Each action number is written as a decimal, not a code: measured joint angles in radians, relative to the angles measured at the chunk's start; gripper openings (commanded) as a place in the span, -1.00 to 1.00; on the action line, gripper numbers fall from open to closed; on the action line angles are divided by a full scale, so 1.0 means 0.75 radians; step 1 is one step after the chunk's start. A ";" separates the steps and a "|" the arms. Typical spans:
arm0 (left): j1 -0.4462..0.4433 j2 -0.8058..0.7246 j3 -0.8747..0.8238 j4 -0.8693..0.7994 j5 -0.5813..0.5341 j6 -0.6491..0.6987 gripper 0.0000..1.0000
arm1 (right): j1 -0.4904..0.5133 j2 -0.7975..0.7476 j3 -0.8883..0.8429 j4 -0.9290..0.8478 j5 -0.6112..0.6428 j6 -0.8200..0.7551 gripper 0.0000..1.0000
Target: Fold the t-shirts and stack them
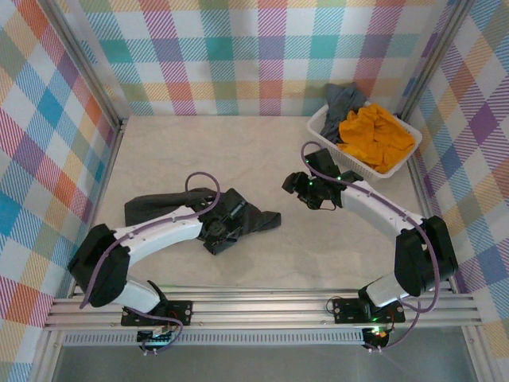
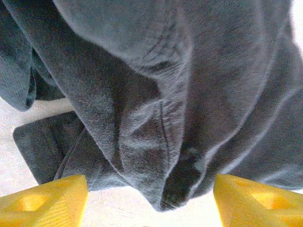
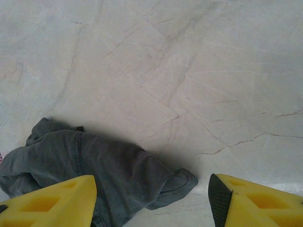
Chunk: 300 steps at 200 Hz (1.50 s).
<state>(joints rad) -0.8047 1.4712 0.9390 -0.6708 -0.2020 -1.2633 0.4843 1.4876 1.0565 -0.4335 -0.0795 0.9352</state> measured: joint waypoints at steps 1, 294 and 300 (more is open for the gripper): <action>-0.001 0.002 0.000 0.000 0.001 -0.004 0.34 | 0.000 -0.001 0.000 0.000 0.000 0.000 0.29; 0.487 -0.937 0.351 -0.106 -0.420 0.521 -1.00 | 0.534 0.232 -0.152 0.441 -0.110 0.847 0.35; 0.487 -0.934 0.351 -0.106 -0.421 0.525 -1.00 | 0.543 0.278 -0.154 0.505 -0.120 0.926 0.36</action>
<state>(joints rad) -0.4397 0.7704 1.2026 -0.7506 -0.5175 -0.8696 0.8917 1.6958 0.9413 -0.0547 -0.1696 1.6295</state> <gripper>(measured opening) 0.050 0.675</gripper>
